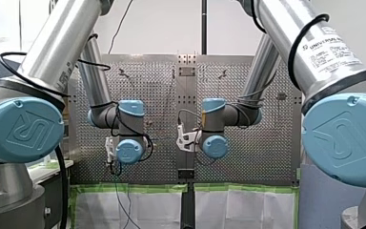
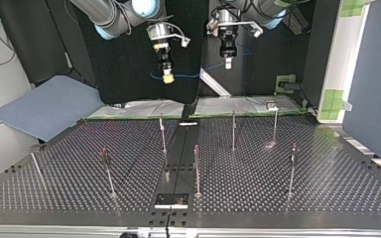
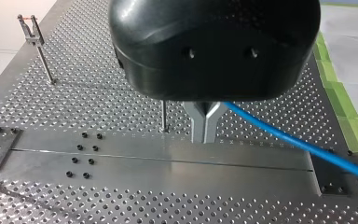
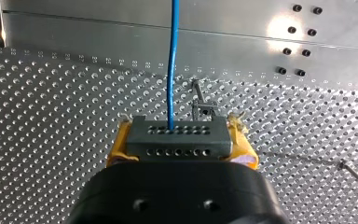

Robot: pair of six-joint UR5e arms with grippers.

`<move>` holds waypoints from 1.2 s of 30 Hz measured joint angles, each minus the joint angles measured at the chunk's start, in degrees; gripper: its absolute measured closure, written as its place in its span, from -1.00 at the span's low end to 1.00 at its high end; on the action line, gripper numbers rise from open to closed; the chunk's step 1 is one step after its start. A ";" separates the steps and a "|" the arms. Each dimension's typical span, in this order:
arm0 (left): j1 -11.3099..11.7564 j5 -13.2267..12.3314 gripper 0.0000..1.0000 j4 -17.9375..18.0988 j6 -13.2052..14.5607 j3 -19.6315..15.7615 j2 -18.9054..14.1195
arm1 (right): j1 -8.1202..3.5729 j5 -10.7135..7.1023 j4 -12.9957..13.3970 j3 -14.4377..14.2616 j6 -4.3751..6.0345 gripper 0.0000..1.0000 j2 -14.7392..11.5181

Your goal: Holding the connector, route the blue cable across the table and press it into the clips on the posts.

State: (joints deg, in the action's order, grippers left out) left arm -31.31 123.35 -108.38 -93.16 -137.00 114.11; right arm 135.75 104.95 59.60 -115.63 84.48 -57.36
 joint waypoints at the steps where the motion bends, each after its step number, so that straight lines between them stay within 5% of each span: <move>1: 0.00 0.00 1.00 0.00 0.00 0.00 0.00 | 0.00 0.00 0.00 0.00 0.00 0.99 0.00; 11: 0.00 -0.07 1.00 0.08 0.00 0.07 0.00 | 0.24 0.04 -0.30 -0.29 -0.19 0.99 0.31; 22: 0.00 -0.09 1.00 0.09 0.00 0.09 0.00 | 1.22 0.08 -2.93 -0.69 -0.43 0.99 4.66; 36: 0.00 0.93 1.00 -0.84 0.51 -0.91 -1.03 | 1.23 0.08 -3.00 -0.70 -0.44 0.99 5.09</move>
State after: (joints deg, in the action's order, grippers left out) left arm -31.31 124.28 -109.22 -92.65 -137.91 113.08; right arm 136.98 105.04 56.61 -116.33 84.04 -52.27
